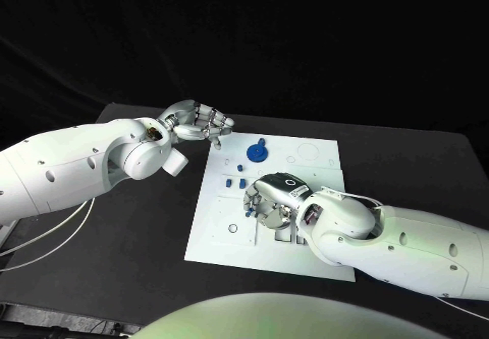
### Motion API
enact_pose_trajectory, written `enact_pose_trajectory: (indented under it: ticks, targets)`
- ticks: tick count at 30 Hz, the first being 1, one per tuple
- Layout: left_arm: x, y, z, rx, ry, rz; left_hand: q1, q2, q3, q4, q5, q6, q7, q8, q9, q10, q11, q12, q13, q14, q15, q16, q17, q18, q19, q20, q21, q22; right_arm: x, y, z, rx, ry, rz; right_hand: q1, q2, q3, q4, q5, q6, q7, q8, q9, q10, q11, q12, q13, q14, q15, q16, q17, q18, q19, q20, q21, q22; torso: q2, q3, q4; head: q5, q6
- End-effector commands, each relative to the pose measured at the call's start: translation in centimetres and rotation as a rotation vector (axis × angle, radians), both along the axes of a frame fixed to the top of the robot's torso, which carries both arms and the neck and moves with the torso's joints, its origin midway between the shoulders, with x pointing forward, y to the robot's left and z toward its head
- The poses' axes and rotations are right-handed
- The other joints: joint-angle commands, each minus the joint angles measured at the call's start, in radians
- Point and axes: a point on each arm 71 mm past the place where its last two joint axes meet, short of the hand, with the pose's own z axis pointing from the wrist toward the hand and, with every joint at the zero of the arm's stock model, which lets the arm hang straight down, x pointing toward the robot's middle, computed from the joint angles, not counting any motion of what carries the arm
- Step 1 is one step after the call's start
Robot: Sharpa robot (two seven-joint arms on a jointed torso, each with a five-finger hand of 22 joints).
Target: Assemble the parts on the task board
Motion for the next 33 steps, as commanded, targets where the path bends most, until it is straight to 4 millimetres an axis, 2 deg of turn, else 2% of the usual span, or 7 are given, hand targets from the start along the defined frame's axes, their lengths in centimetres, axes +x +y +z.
enact_pose_trajectory:
  ticks: [1, 19, 23, 28, 33]
  targets:
    - [-0.1, -0.22, 0.1, 0.0, 0.0, -0.021, -0.005, -0.005, -0.003, -0.007, 0.001, -0.008, 0.029, -0.003, -0.001, -0.006, 0.0, 0.001, -0.001, 0.0, 0.005, -0.005, -0.001, 0.013, 0.003, 0.005, -0.005, -0.002, -0.13, 0.13, -0.19, -0.016, -0.003, 0.016, -0.002, 0.009, 0.005, -0.003, 0.005, 0.007, -0.002, 0.003, 0.002, 0.0, -0.006, 0.004, 0.002, 0.007, 0.001, -0.003, -0.001, -0.014, 0.006, 0.0, -0.002, 0.053, 0.001, 0.0, 0.0011, 0.0, -0.002]
    - [-0.22, -0.25, 0.14, 0.003, 0.003, -0.026, -0.005, -0.005, -0.003, -0.007, 0.001, -0.008, 0.029, -0.003, -0.001, -0.006, 0.0, 0.001, -0.001, 0.0, 0.005, -0.005, -0.001, 0.013, 0.003, 0.005, -0.005, -0.002, 0.05, 0.52, -1.01, -0.071, 0.009, 0.017, -0.003, 0.01, 0.005, -0.004, 0.005, 0.005, -0.002, 0.004, 0.004, 0.001, -0.006, 0.003, 0.002, 0.006, 0.002, -0.005, -0.005, -0.013, 0.005, 0.0, -0.007, 0.051, 0.0, -0.0009, 0.0005, 0.001, -0.008]
    - [-0.21, -0.25, 0.14, 0.003, 0.002, -0.026, -0.005, -0.005, -0.003, -0.007, 0.001, -0.008, 0.029, -0.003, -0.001, -0.006, 0.0, 0.001, -0.001, 0.0, 0.005, -0.005, -0.001, 0.013, 0.003, 0.005, -0.005, -0.002, -0.08, 0.68, -1.11, -0.063, 0.022, 0.027, -0.006, 0.01, 0.004, -0.004, 0.004, 0.004, -0.001, 0.004, 0.004, 0.0, -0.005, 0.001, 0.002, 0.006, 0.002, -0.007, -0.007, -0.012, 0.004, 0.0, -0.011, 0.05, 0.0, -0.0006, 0.0004, 0.002, -0.004]
    - [-0.21, -0.25, 0.15, 0.004, 0.002, -0.026, -0.005, -0.005, -0.003, -0.007, 0.001, -0.008, 0.029, -0.003, -0.001, -0.006, 0.0, 0.001, -0.001, 0.0, 0.005, -0.005, -0.001, 0.013, 0.003, 0.005, -0.005, -0.002, -0.14, 0.72, -1.15, -0.059, 0.026, 0.031, -0.01, 0.01, 0.003, -0.004, 0.004, 0.001, 0.0, 0.004, 0.005, -0.003, -0.004, -0.002, 0.002, 0.006, 0.003, -0.007, -0.007, -0.012, 0.003, 0.0, -0.013, 0.05, -0.001, -0.002, 0.0005, 0.001, -0.007]
    - [-0.21, -0.22, 0.15, 0.005, 0.002, -0.025, -0.005, -0.005, -0.003, -0.007, 0.001, -0.008, 0.029, -0.003, -0.001, -0.006, 0.0, 0.001, -0.001, 0.0, 0.005, -0.005, -0.001, 0.013, 0.003, 0.005, -0.005, -0.002, -0.21, 0.69, -1.12, -0.055, 0.025, 0.032, -0.013, 0.009, 0.0, -0.005, 0.003, -0.001, 0.001, 0.005, 0.007, -0.004, -0.003, -0.004, 0.002, 0.007, 0.004, -0.006, -0.004, -0.012, 0.003, 0.001, -0.013, 0.05, -0.001, -0.001, 0.0003, 0.001, -0.009]
